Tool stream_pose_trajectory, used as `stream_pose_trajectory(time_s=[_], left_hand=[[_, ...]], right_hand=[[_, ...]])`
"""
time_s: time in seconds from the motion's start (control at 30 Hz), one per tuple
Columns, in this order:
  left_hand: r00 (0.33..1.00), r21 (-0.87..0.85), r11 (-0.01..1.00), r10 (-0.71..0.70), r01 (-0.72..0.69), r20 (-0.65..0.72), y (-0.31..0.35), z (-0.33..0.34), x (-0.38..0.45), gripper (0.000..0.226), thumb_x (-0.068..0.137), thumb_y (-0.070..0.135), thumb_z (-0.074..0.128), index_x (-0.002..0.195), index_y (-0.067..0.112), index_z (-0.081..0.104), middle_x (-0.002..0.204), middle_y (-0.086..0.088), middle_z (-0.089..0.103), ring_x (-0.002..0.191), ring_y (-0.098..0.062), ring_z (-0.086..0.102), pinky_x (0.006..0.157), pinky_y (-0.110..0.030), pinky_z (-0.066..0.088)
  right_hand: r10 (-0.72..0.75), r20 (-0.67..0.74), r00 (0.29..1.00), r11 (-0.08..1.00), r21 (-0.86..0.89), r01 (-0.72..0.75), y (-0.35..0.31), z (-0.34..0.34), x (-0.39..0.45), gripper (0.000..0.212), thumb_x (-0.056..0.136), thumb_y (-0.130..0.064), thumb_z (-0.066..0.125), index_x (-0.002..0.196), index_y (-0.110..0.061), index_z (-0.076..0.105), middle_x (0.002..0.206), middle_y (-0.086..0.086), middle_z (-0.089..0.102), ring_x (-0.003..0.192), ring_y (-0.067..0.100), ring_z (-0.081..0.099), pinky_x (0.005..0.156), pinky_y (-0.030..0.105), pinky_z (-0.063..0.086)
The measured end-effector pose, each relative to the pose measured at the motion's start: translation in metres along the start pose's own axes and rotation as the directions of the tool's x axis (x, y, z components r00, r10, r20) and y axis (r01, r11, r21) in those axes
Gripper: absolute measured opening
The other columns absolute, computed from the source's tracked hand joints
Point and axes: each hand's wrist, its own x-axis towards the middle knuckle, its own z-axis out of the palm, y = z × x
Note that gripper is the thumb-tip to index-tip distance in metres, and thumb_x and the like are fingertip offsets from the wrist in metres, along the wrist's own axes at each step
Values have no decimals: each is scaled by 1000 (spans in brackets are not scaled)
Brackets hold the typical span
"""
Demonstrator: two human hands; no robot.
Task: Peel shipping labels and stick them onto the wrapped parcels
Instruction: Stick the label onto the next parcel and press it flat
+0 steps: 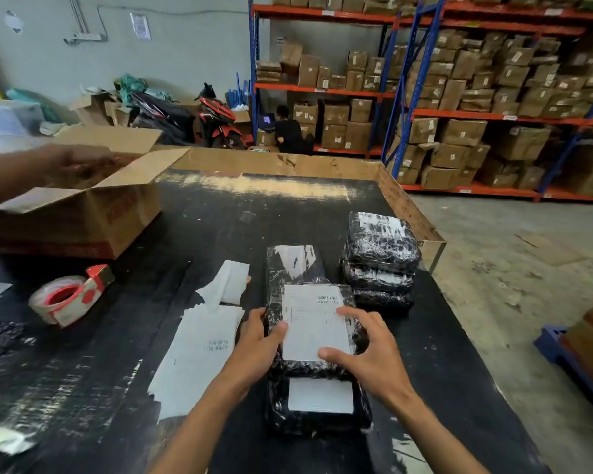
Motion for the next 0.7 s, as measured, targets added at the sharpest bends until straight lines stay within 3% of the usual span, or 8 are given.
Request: stream_pose_trajectory(time_s=[0.23, 0.3, 0.4, 0.5, 0.6, 0.7], left_hand=[[999, 60, 998, 11, -13, 37, -25, 6, -36, 53, 95, 51, 49, 142, 37, 29, 143, 8, 41, 133, -12, 41, 116, -44, 32], [998, 59, 998, 7, -10, 58, -25, 1, -39, 60, 89, 59, 50, 143, 38, 31, 142, 10, 45, 134, -11, 42, 115, -43, 33], [995, 55, 998, -7, 2, 100, -24, -7, -41, 61, 93, 52, 53, 147, 31, 33, 143, 8, 49, 134, -12, 45, 115, -39, 34], [1000, 127, 992, -17, 18, -12, -22, -19, -43, 48, 97, 42, 53, 140, 24, 43, 117, 5, 60, 113, -13, 55, 96, -29, 41], [978, 181, 983, 19, 19, -207, -24, -41, -43, 27, 94, 31, 62, 119, 22, 62, 101, 3, 65, 91, -14, 62, 74, -23, 43], [927, 202, 976, -2, 84, -374, -38, -71, -43, 21, 87, 24, 70, 108, 20, 69, 93, -2, 71, 90, -20, 65, 76, -29, 44]], right_hand=[[51, 54, 997, 991, -122, -44, 10, 5, -36, 74, 64, -49, 90, 128, -39, 55, 120, -18, 49, 120, 8, 48, 94, 24, 37], [91, 88, 992, 985, -157, -77, 6, 5, -38, 71, 67, -49, 88, 129, -40, 54, 126, -11, 44, 128, 13, 42, 100, 28, 36], [69, 105, 992, 943, -330, -30, -7, 5, -36, 60, 71, -51, 83, 125, -41, 57, 143, -4, 27, 137, 18, 24, 114, 41, 26], [-74, 128, 989, 896, -428, 122, -31, 14, -29, 38, 83, -47, 73, 120, -41, 63, 137, -8, 43, 132, 15, 33, 108, 37, 19], [-157, 207, 966, 931, -296, 215, -59, 39, -22, 26, 93, -35, 65, 119, -31, 66, 109, -9, 65, 108, 13, 56, 105, 37, 37], [-178, 291, 940, 959, -162, 231, -85, 76, -21, 29, 95, -21, 63, 123, -18, 65, 91, -7, 67, 84, 12, 62, 88, 34, 51]])
